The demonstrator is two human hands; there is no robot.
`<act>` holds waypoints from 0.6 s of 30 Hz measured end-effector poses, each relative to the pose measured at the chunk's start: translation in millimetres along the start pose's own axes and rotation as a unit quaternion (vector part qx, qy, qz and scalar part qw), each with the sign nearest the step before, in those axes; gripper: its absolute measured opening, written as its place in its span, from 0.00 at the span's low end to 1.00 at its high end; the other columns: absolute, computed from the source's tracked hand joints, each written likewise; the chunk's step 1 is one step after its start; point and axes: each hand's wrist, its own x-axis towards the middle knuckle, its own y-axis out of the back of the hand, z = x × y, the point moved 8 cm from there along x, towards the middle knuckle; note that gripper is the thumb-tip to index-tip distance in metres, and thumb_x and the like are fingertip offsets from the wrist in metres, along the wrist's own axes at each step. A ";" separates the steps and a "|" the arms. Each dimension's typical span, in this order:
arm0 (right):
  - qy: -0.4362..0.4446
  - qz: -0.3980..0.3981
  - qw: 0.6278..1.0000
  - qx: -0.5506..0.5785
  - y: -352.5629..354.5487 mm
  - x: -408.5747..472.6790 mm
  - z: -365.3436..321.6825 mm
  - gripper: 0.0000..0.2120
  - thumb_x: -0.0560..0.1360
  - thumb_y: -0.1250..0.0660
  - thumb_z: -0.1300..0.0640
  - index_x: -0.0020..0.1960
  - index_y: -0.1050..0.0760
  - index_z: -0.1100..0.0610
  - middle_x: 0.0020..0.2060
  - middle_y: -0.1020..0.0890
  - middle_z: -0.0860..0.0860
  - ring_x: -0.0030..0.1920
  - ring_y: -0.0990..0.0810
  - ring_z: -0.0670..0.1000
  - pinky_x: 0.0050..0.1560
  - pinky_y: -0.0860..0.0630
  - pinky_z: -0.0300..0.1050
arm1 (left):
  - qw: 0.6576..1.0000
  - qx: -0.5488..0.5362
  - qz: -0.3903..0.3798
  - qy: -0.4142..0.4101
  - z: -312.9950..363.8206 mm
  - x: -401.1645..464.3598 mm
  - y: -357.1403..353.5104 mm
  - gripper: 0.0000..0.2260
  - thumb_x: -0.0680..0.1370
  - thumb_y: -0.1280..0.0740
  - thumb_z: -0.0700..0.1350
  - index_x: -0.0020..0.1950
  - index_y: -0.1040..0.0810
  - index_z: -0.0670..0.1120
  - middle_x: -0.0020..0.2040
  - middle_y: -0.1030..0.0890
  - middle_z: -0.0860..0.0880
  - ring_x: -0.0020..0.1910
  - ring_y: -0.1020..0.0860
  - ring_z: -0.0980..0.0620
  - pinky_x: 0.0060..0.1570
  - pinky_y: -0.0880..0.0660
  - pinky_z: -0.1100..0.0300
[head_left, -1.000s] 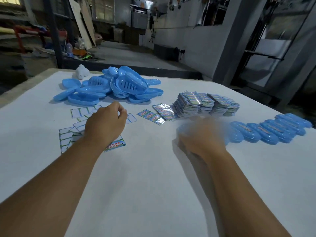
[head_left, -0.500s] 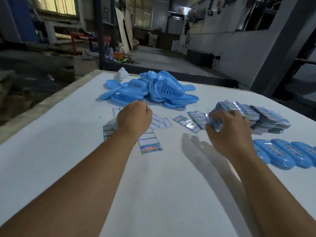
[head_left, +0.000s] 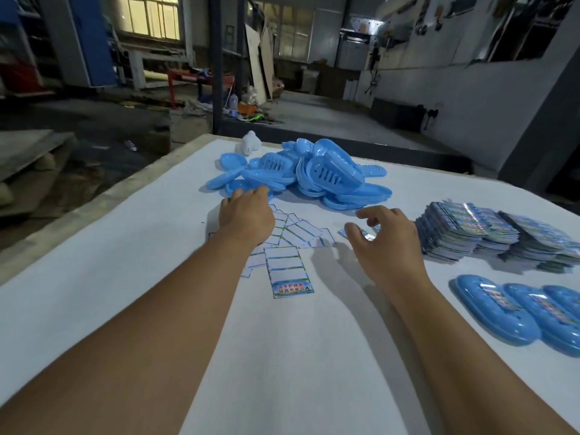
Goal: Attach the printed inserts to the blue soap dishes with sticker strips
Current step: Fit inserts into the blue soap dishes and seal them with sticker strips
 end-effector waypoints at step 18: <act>0.026 -0.048 0.995 0.089 -2.4 -6.9 -6.1 0.16 0.75 0.29 0.47 0.62 0.22 0.45 0.53 0.21 0.42 0.46 0.25 0.38 0.45 0.34 0.36 | 0.808 -0.570 0.095 0.114 5.5 -42.5 41.3 0.04 0.83 0.38 0.49 0.50 0.26 0.51 0.49 0.20 0.52 0.46 0.20 0.53 0.45 0.21 0.54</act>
